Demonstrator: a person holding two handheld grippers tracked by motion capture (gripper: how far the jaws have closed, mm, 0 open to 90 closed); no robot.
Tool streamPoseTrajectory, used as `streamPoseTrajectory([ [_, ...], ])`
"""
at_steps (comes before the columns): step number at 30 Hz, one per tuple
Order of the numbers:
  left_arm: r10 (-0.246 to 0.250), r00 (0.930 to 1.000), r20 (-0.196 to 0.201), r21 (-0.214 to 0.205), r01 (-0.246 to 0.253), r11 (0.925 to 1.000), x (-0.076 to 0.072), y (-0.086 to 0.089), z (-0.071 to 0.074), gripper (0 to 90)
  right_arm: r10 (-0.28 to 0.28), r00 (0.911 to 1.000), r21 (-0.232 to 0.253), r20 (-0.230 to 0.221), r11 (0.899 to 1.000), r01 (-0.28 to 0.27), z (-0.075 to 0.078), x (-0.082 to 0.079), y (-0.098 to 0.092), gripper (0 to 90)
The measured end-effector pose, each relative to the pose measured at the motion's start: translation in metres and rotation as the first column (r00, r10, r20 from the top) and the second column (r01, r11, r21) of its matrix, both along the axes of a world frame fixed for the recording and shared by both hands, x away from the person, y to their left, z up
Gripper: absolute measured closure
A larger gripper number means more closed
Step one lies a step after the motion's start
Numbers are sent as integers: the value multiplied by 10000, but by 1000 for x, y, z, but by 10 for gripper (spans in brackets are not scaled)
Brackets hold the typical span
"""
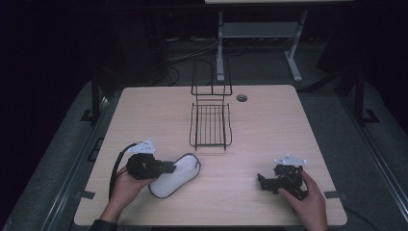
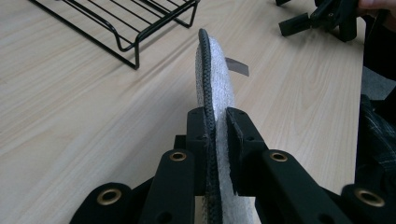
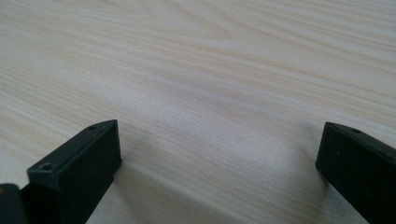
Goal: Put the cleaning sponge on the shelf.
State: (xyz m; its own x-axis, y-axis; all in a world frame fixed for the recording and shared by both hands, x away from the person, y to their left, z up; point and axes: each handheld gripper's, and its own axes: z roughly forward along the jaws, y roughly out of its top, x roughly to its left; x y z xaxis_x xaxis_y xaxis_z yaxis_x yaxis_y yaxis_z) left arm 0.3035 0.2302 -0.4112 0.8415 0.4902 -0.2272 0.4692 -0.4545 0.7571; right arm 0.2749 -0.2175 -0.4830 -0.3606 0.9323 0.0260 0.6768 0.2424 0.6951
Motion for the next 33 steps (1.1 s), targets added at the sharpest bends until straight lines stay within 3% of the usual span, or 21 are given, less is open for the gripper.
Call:
streamPoseTrajectory([
  [18,623,9978,209,-223,-618,9978,2,24,11,799,-1,10000,2,-3,10000,1,0,0,0,0],
  [33,761,9962,433,-510,-739,9960,14,24,25,800,-1,10000,3,-2,10000,1,0,0,0,0],
])
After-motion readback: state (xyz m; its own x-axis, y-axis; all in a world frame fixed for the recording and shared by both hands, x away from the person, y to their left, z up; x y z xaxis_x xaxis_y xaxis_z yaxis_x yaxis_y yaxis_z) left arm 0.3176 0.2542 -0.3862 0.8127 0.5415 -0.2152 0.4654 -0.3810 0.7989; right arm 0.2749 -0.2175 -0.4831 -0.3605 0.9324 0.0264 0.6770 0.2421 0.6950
